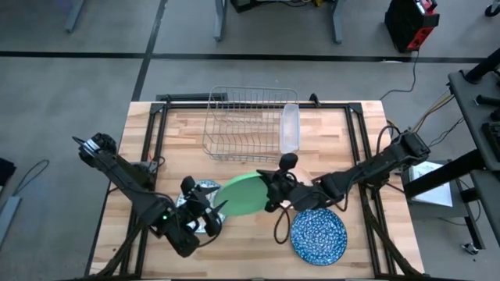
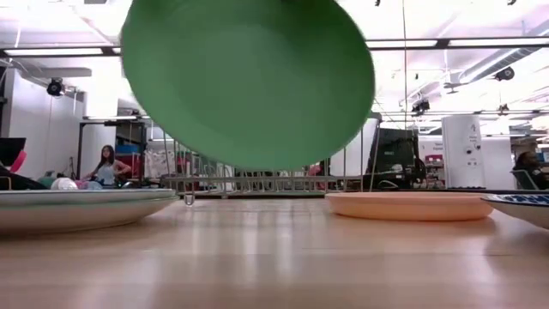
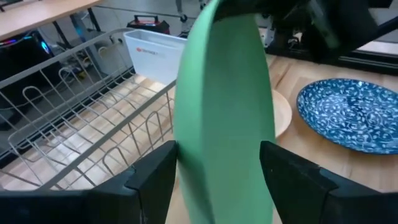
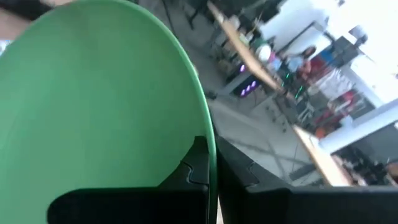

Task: Sort dishes
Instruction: Put the light green plate into the dish rack

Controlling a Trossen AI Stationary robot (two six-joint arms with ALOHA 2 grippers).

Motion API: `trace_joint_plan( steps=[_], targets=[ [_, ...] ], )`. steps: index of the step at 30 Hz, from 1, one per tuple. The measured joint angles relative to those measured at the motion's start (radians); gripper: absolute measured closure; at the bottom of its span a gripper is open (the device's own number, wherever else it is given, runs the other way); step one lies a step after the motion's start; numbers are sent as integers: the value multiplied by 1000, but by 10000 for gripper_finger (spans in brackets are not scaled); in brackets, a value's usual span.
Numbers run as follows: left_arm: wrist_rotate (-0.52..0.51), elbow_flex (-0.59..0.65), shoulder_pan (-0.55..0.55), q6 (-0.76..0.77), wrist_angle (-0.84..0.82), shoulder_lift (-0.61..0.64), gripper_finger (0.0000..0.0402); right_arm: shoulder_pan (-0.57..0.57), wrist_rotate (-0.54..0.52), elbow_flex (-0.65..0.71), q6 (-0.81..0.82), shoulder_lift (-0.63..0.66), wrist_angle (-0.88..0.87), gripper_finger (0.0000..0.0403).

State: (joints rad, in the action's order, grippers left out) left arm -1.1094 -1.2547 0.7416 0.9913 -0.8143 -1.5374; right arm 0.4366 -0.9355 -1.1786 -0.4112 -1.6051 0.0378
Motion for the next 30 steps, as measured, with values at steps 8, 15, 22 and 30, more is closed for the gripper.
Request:
trace_joint_plan(
  steps=[8,15,22,30],
  targets=[
    [2,15,-41,10,30,-7,184,4,122,1,-103,2,171,403],
    [-87,15,-53,-47,66,-39,273,-2,150,14,-82,0,199,402],
    [-233,-56,-59,-12,-3,-73,380,-25,146,25,90,10,203,359],
    [-236,-237,-120,6,-205,-59,380,-37,-10,27,207,57,48,247]
  ],
)
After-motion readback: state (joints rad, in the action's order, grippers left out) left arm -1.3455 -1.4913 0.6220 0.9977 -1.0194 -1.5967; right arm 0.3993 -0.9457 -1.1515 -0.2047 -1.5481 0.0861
